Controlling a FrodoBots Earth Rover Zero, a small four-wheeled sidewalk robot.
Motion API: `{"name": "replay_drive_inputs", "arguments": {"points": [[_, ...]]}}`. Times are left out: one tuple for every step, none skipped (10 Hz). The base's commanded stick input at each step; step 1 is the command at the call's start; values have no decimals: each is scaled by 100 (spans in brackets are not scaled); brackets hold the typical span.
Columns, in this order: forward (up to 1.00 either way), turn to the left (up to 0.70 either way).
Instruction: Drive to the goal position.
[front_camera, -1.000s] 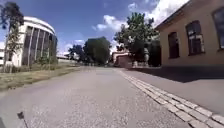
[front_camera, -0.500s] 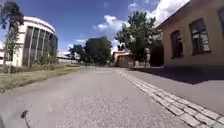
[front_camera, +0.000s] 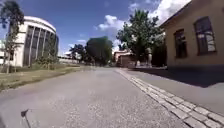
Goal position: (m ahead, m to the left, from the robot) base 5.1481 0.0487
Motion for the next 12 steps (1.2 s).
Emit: {"name": "replay_drive_inputs", "arguments": {"points": [[85,0],[85,0],[85,0],[85,0],[85,0],[85,0],[85,0],[85,0],[85,0],[85,0],[85,0],[85,0]]}}
